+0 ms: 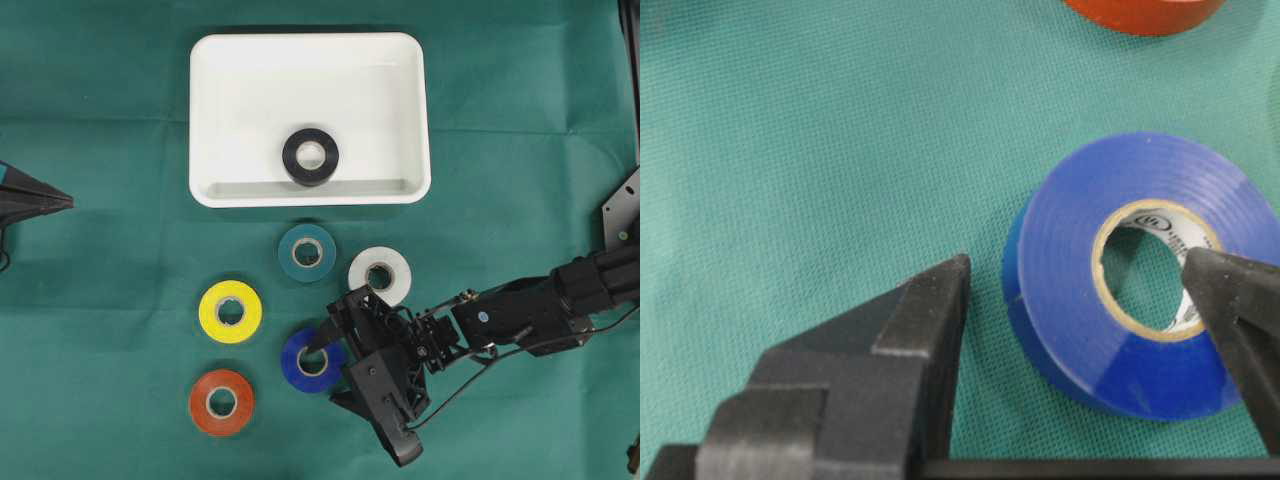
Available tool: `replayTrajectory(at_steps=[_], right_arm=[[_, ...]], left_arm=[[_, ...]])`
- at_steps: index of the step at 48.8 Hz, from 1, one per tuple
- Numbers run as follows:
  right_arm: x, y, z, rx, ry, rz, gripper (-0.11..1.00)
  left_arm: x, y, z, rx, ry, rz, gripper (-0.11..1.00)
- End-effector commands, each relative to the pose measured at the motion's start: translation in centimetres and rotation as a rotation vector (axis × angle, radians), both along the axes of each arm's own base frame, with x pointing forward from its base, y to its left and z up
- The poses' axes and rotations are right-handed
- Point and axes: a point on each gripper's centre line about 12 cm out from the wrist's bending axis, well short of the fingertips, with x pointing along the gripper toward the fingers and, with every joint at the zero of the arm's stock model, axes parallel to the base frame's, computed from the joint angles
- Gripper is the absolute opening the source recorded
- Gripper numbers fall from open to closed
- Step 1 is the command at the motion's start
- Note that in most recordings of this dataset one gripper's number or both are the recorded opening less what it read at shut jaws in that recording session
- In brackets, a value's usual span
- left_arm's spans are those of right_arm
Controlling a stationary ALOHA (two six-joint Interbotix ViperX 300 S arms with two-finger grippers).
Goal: Put the tape into the white case with the right arm.
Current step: 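Close the right gripper on the blue tape roll's rim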
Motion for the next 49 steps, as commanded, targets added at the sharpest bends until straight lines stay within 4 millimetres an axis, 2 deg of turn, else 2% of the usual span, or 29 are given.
replayTrajectory(at_steps=[1, 24, 27, 32, 36, 49], right_arm=[[0.42, 0.36, 0.71, 0.011, -0.022, 0.003, 0.62], [0.77, 0.45, 0.89, 0.098, 0.014, -0.078, 0.61], [0.85, 0.44, 0.92, 0.100, 0.030, -0.089, 0.53], [0.95, 0.37, 0.89, 0.089, 0.064, -0.105, 0.26], [0.96, 0.27, 0.81, 0.070, 0.096, -0.113, 0.11], [1.19, 0.23, 1.15, 0.052, 0.121, -0.122, 0.10]], left_arm=[[0.12, 0.02, 0.31, 0.002, -0.005, 0.001, 0.00], [0.12, 0.02, 0.31, 0.002, -0.005, 0.001, 0.00], [0.12, 0.02, 0.31, 0.002, -0.005, 0.001, 0.00], [0.11, 0.02, 0.33, 0.002, -0.006, 0.001, 0.00], [0.11, 0.04, 0.33, 0.002, -0.006, 0.003, 0.00], [0.12, 0.04, 0.31, 0.003, -0.005, 0.003, 0.00]])
